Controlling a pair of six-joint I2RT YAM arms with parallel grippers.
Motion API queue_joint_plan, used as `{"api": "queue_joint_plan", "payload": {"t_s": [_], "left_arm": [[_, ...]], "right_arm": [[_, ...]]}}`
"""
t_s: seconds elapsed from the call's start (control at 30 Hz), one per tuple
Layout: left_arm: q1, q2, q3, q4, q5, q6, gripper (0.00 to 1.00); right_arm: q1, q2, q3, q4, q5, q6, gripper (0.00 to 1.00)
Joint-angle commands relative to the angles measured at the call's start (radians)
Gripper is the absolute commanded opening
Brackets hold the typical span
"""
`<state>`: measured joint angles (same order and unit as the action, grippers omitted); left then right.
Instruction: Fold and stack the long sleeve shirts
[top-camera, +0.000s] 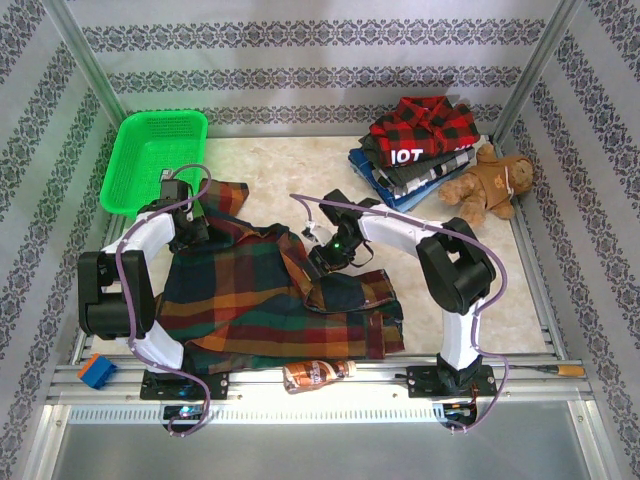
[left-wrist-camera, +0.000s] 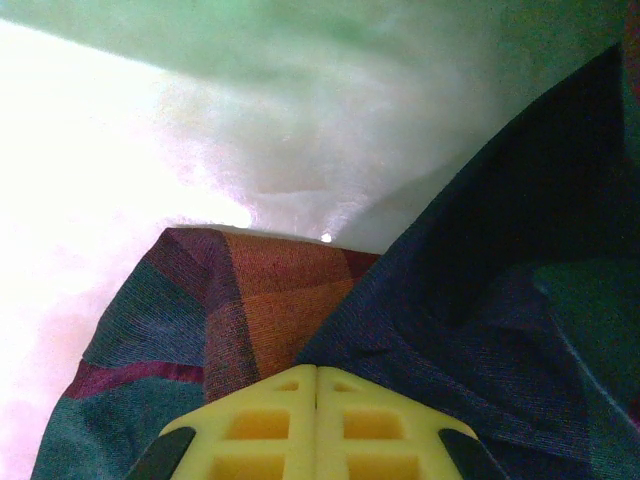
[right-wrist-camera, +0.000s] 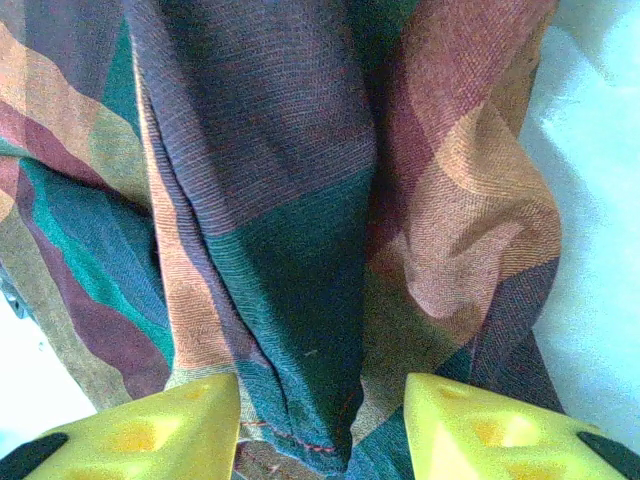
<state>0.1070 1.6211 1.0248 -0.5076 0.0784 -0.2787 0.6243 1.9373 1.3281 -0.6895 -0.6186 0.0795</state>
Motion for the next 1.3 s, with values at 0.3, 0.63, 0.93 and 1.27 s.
{"api": "queue_joint_plan", "payload": {"t_s": [0.3, 0.63, 0.93, 1.27], "left_arm": [[0.014, -0.006, 0.003, 0.010, 0.008, -0.023, 0.00], [0.013, -0.012, 0.080, 0.035, 0.040, -0.040, 0.00], [0.013, 0.048, 0.154, 0.071, 0.059, -0.041, 0.00], [0.013, 0.121, 0.270, 0.080, 0.049, -0.023, 0.00]], "right_arm": [[0.002, 0.007, 0.028, -0.029, 0.046, -0.007, 0.00], [-0.081, -0.017, 0.227, -0.157, 0.536, -0.079, 0.00], [-0.126, 0.165, 0.473, -0.177, 0.965, -0.255, 0.00], [-0.171, 0.344, 0.656, -0.105, 1.206, -0.365, 0.00]]}}
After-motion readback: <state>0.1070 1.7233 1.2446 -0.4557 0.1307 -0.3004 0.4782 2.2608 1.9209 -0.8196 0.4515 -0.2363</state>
